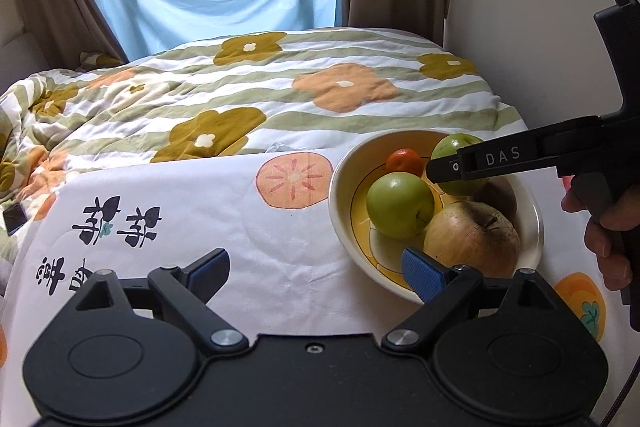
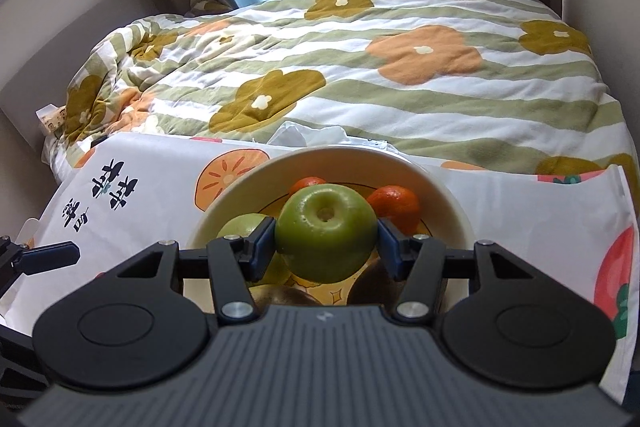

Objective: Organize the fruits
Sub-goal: 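Open both tools in the bowl to release the two apples, then grasp an orange with the left tool while the right tool grasps a red cherry tomato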

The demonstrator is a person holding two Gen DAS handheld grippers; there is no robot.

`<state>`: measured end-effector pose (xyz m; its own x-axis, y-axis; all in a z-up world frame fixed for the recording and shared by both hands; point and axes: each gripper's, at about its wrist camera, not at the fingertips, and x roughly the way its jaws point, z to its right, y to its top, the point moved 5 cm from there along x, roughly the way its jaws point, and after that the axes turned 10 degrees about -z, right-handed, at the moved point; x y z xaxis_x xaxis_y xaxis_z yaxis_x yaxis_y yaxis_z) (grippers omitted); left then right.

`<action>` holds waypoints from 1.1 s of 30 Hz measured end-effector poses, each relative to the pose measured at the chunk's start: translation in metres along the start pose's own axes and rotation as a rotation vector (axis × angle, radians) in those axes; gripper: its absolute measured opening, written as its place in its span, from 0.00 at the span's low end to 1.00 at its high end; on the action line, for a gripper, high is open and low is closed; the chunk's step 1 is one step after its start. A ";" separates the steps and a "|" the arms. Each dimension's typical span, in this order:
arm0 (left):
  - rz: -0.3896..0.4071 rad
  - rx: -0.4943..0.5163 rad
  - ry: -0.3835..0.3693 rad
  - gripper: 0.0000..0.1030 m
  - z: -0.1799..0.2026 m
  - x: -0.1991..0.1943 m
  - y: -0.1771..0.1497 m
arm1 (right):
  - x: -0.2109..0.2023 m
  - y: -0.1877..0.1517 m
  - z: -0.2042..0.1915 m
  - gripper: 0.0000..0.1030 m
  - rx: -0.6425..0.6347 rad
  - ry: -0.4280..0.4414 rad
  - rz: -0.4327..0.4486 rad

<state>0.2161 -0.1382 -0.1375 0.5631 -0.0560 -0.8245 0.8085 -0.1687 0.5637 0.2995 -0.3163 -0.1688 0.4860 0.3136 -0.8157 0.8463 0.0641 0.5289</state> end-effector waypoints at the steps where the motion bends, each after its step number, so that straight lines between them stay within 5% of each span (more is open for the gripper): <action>1: -0.001 -0.004 0.005 0.92 -0.001 0.000 -0.001 | -0.001 -0.001 0.000 0.67 0.003 -0.004 0.014; 6: -0.007 -0.023 0.022 0.92 -0.003 -0.002 -0.005 | -0.013 0.000 -0.005 1.00 -0.024 -0.021 0.070; 18: 0.023 -0.041 0.048 0.92 -0.012 -0.040 -0.011 | -0.043 -0.012 -0.011 1.00 0.014 -0.037 0.084; 33: 0.145 -0.058 0.016 0.97 -0.057 -0.122 -0.038 | -0.119 -0.046 -0.071 1.00 0.059 -0.098 0.157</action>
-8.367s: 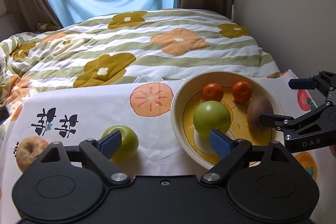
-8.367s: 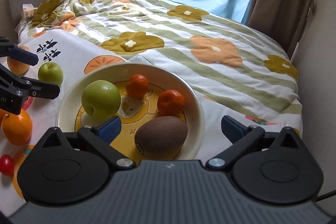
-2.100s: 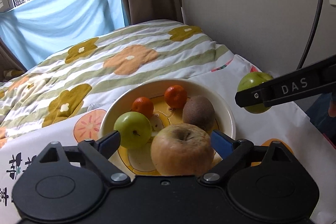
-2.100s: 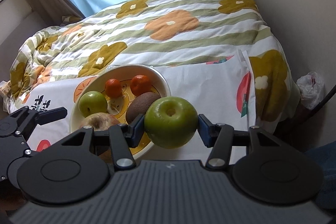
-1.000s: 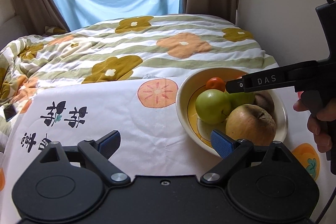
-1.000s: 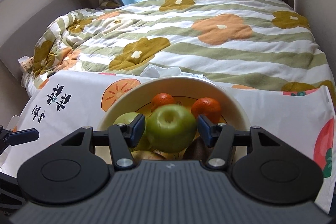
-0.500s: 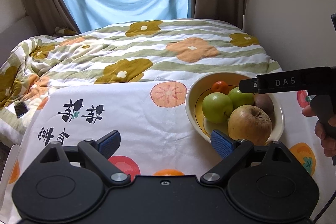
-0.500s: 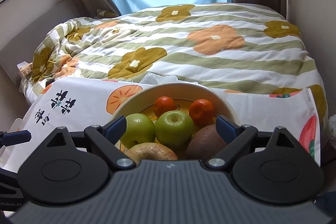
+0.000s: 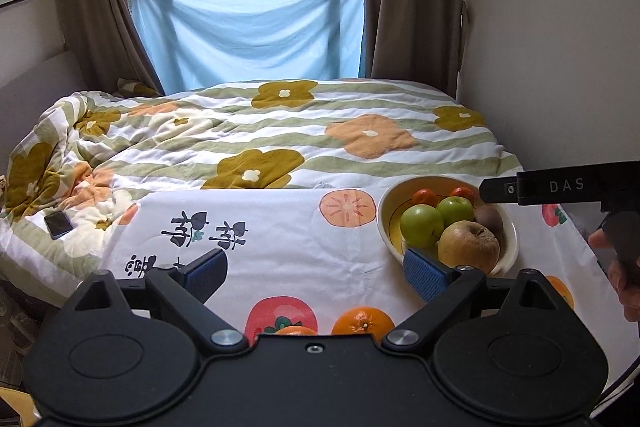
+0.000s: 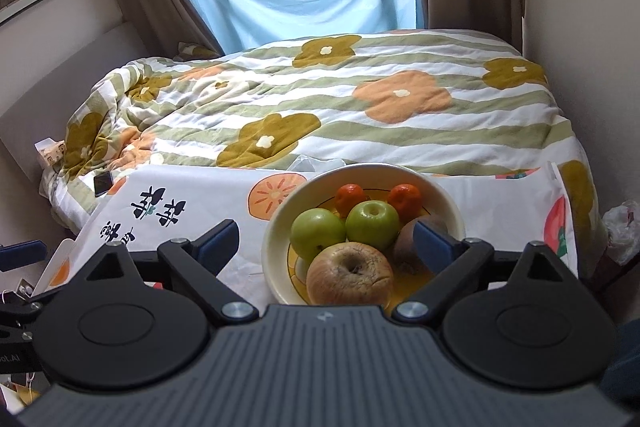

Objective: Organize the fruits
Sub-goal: 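Grasp an orange with the left tool while the right tool grasps a red cherry tomato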

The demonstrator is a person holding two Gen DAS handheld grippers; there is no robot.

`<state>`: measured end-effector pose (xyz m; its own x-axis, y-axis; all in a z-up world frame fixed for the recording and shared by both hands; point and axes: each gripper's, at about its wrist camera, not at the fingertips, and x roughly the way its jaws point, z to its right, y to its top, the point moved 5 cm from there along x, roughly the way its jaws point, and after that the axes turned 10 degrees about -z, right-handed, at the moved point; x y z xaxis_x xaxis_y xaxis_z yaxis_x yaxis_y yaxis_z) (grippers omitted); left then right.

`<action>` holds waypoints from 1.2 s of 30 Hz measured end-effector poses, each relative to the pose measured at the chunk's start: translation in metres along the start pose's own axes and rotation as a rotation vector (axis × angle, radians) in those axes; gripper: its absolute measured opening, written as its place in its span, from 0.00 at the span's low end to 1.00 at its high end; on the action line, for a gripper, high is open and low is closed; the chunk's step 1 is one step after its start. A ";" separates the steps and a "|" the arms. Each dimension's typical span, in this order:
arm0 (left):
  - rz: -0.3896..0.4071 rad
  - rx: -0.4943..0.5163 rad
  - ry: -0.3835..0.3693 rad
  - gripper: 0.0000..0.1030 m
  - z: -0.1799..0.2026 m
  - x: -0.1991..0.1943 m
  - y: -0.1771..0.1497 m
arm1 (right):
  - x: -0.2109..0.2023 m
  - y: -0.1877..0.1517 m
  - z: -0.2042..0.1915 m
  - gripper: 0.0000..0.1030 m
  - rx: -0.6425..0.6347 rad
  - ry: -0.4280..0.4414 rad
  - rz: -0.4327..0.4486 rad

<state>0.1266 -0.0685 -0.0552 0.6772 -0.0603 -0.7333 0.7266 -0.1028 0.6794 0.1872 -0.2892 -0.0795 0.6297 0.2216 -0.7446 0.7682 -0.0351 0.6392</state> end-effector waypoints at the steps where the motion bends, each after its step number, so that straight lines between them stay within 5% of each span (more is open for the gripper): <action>1: 0.008 -0.002 -0.005 0.98 -0.004 -0.004 -0.002 | -0.006 -0.004 -0.004 1.00 0.005 -0.006 0.005; 16: 0.000 0.045 -0.097 0.98 -0.046 -0.022 -0.050 | -0.044 -0.077 -0.051 1.00 0.082 -0.073 0.016; 36: -0.106 0.417 -0.236 0.98 -0.045 0.103 -0.077 | 0.024 -0.167 -0.084 1.00 0.013 -0.132 -0.108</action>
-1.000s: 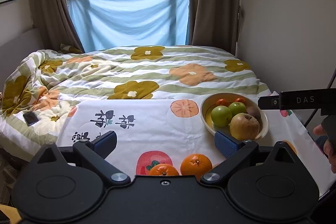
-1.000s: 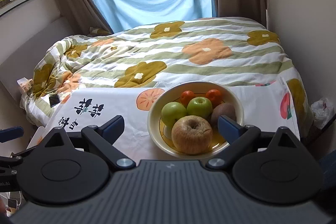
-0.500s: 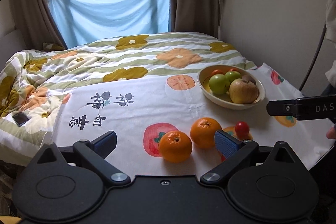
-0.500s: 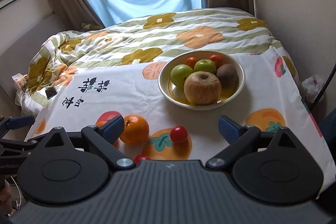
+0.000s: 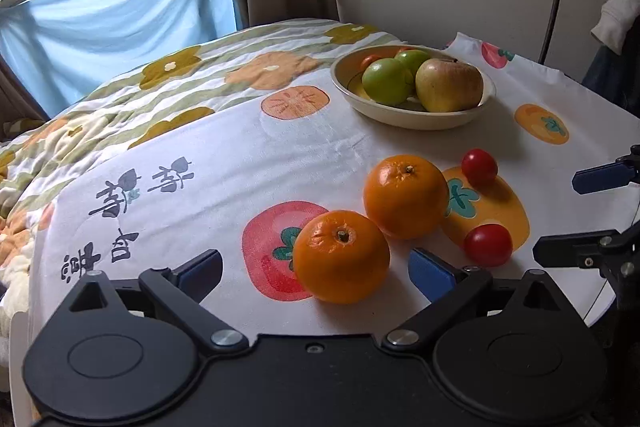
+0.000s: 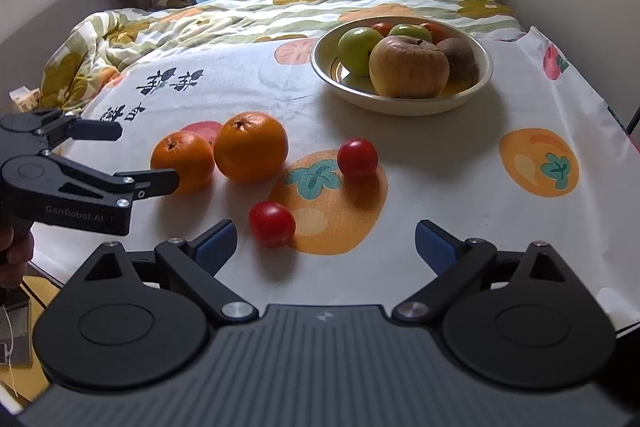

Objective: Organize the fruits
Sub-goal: 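Grasp an orange with the left tool while the right tool grasps a red cherry tomato, then carry the orange into the bowl with the left tool while the right tool carries the tomato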

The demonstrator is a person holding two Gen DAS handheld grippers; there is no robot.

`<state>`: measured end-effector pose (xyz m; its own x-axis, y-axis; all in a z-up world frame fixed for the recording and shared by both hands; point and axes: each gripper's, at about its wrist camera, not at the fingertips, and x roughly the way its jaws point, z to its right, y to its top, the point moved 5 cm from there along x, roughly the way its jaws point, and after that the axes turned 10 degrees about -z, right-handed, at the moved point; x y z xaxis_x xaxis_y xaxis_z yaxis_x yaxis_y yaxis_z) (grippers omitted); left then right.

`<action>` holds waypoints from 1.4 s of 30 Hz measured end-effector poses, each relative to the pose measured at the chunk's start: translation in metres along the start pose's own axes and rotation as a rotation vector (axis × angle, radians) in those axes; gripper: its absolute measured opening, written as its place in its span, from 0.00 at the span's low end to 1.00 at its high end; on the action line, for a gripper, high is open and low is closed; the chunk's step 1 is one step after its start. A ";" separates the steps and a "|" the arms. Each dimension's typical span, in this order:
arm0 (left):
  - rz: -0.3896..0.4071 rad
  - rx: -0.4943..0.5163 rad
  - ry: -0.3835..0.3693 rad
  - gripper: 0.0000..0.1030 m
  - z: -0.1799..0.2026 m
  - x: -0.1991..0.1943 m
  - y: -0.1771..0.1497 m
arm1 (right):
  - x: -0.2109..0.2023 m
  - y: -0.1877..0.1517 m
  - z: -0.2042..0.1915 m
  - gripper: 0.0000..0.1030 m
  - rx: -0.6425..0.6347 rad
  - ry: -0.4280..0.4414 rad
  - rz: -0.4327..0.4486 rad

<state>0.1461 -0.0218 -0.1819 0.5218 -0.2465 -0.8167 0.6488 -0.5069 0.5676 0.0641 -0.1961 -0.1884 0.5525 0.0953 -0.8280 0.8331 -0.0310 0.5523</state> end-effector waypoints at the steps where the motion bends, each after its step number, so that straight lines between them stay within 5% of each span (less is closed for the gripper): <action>1: -0.003 0.002 -0.009 0.97 0.000 0.004 0.000 | 0.002 -0.001 -0.003 1.00 -0.010 0.001 -0.004; 13: -0.062 0.036 -0.120 0.63 0.004 0.031 0.006 | 0.021 0.002 -0.024 1.00 -0.036 0.037 -0.021; 16: -0.053 0.053 -0.116 0.62 0.005 0.030 0.005 | 0.024 0.002 -0.026 1.00 -0.042 0.036 -0.028; 21: -0.046 0.050 -0.122 0.61 0.004 0.029 0.003 | 0.031 0.004 -0.028 0.83 -0.048 0.045 -0.051; 35: -0.053 0.027 -0.094 0.61 -0.003 0.025 -0.005 | 0.040 0.009 -0.033 0.67 -0.080 0.044 -0.041; 42: -0.057 -0.012 -0.074 0.61 -0.009 0.018 -0.011 | 0.040 0.012 -0.034 0.46 -0.086 0.032 -0.039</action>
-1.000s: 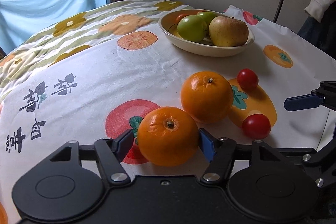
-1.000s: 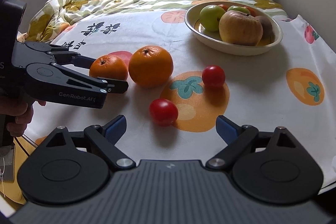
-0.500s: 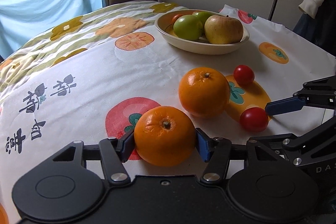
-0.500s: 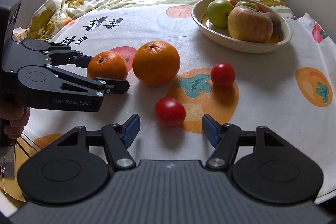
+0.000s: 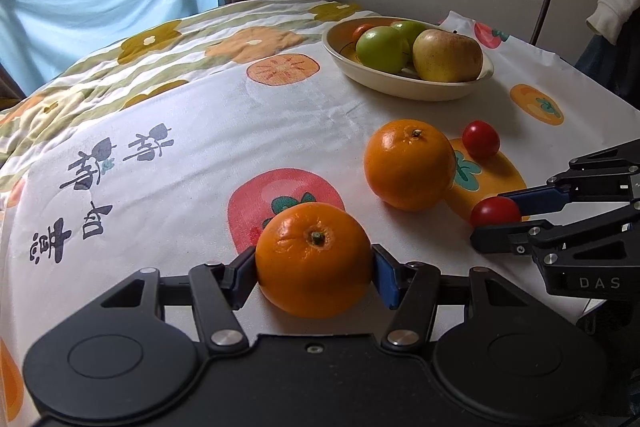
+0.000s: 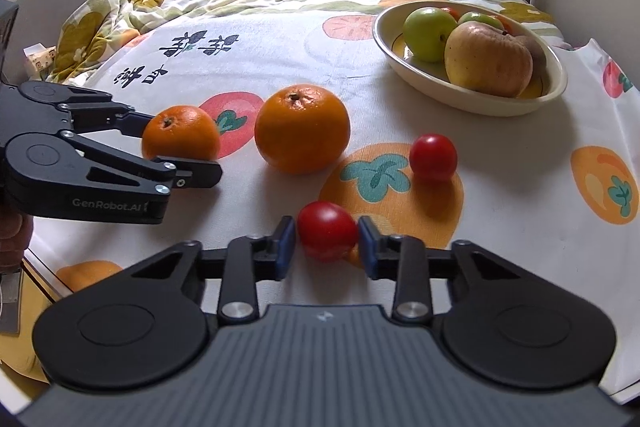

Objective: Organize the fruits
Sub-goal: 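Carry the orange into the bowl with the left tool while the right tool carries the tomato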

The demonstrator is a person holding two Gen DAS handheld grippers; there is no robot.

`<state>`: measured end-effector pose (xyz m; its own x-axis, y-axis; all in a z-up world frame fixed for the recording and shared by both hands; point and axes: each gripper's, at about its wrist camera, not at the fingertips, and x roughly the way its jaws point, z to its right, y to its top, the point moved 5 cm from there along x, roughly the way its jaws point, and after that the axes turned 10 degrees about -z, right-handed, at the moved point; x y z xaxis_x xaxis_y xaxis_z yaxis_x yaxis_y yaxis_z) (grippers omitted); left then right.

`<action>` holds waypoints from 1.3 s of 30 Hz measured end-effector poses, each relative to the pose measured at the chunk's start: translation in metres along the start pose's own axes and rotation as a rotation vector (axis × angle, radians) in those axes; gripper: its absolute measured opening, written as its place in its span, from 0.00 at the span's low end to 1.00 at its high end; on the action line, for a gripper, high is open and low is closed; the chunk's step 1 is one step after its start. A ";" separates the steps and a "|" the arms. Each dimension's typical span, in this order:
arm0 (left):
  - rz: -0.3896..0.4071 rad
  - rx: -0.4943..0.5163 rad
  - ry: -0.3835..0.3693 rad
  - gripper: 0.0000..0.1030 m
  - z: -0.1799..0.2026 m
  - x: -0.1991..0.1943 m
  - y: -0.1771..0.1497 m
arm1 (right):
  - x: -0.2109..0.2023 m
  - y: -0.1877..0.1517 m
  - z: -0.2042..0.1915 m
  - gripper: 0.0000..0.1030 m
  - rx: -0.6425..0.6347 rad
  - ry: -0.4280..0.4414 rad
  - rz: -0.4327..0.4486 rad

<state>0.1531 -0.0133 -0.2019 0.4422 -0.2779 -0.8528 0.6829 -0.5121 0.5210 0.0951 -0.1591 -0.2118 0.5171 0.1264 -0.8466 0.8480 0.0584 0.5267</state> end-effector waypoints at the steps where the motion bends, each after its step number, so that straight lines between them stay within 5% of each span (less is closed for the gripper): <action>1: 0.000 -0.009 0.003 0.61 0.000 -0.002 -0.001 | -0.001 0.000 0.001 0.46 0.004 0.001 0.003; 13: 0.034 -0.186 0.037 0.61 -0.002 -0.049 0.007 | -0.037 0.010 0.011 0.46 0.025 0.011 0.042; 21: 0.055 -0.218 0.051 0.61 0.013 -0.077 0.027 | -0.072 0.028 0.032 0.46 0.037 0.012 0.034; 39: 0.127 -0.275 0.083 0.61 0.043 -0.086 0.135 | -0.113 0.120 0.138 0.45 -0.006 -0.018 0.101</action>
<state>0.1819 -0.0933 -0.0600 0.5725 -0.2527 -0.7800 0.7455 -0.2354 0.6235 0.1546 -0.3027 -0.0633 0.6020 0.1137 -0.7904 0.7908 0.0526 0.6099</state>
